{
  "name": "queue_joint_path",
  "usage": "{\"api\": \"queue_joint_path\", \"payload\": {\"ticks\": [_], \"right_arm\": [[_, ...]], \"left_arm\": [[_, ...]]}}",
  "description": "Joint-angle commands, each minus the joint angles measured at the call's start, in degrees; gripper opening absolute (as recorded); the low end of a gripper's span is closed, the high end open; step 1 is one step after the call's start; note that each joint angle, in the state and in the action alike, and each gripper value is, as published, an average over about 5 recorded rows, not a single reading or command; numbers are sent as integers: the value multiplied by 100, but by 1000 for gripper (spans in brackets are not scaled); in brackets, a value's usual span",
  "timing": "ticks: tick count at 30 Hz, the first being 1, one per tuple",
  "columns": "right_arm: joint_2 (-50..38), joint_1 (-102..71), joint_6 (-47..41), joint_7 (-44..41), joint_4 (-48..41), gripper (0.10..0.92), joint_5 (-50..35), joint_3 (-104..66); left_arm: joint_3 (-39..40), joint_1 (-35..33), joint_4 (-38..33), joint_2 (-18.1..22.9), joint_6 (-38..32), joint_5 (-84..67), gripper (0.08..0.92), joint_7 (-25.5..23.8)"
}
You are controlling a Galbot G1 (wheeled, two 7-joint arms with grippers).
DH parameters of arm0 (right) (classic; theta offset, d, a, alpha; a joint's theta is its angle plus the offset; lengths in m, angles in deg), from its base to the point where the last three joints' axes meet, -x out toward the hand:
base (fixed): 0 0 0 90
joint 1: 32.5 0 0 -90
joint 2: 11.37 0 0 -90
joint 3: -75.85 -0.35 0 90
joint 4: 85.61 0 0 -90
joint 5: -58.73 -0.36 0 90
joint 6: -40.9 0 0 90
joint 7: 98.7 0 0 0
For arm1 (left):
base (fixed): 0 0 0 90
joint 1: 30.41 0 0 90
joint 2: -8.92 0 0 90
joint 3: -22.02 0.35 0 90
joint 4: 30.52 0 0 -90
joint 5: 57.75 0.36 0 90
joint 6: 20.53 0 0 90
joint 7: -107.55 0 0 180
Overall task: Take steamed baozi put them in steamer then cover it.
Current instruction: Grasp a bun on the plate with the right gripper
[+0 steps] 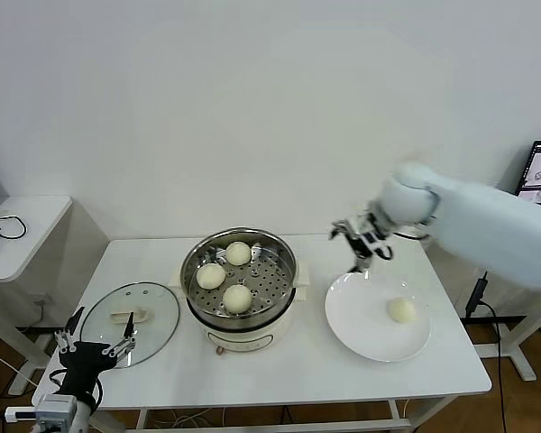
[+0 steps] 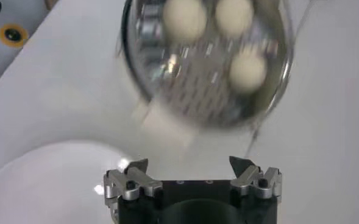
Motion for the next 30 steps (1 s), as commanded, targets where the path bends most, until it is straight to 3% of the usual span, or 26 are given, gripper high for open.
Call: {"api": "queue_joint_path", "payload": {"ticks": [1, 10, 30], "right_arm": [[-1128, -2133, 87, -247, -347, 823, 913, -1588], [-808, -3138, 132, -206, -879, 823, 1479, -2449], [463, -3208, 214, 68, -2183, 822, 1814, -2621]], "left_arm": [[0, -9, 41, -34, 8, 9, 823, -2], [1, -62, -2, 5, 27, 54, 823, -4], [-102, -114, -14, 8, 31, 53, 823, -8]]}}
